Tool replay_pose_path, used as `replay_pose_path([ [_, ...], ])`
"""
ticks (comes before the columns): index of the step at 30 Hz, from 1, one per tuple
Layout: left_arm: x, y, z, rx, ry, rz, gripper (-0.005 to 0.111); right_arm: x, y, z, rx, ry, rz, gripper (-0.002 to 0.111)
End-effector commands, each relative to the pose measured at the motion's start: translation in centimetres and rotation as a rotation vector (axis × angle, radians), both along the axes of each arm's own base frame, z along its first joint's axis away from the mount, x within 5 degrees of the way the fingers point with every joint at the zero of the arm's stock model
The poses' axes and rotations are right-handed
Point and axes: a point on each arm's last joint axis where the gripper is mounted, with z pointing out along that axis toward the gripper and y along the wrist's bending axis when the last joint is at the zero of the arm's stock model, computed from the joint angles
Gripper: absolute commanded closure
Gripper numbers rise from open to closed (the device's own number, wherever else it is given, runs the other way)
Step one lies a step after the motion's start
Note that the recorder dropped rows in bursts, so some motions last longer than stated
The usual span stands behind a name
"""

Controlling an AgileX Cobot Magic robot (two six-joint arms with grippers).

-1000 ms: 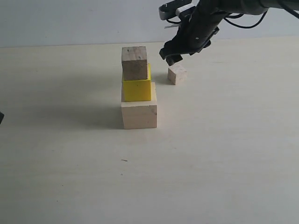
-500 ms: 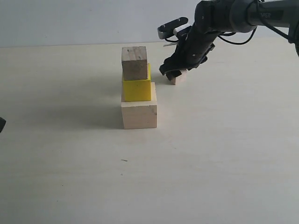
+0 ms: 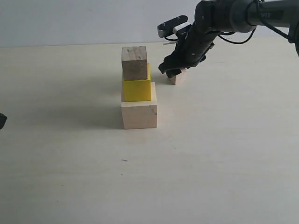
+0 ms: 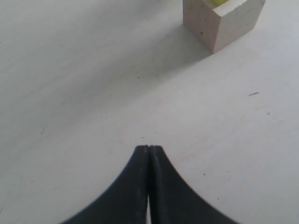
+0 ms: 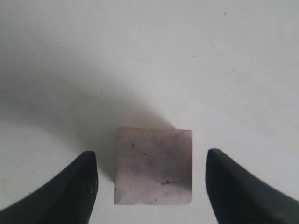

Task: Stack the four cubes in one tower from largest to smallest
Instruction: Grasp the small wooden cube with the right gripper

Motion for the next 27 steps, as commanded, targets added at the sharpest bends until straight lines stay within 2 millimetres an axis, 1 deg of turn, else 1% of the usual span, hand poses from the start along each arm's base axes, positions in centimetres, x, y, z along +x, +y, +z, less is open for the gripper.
replay_pose_path([
  [1,0.0,0.0,0.1,-0.007,-0.017,0.002,0.107,0.3,-0.2,0.6,0.005,-0.030,0.003,0.048],
  [8,0.1,0.0,0.1,-0.008,-0.022,0.000,0.107,0.3,-0.2,1.7,0.013,-0.052,0.003,0.048],
  [20,0.1,0.0,0.1,-0.008,-0.022,0.000,0.107,0.2,-0.1,1.4,0.022,-0.036,0.000,0.048],
  [27,0.1,0.0,0.1,-0.008,-0.022,0.000,0.107,0.2,-0.1,1.4,0.022,-0.036,-0.001,0.050],
])
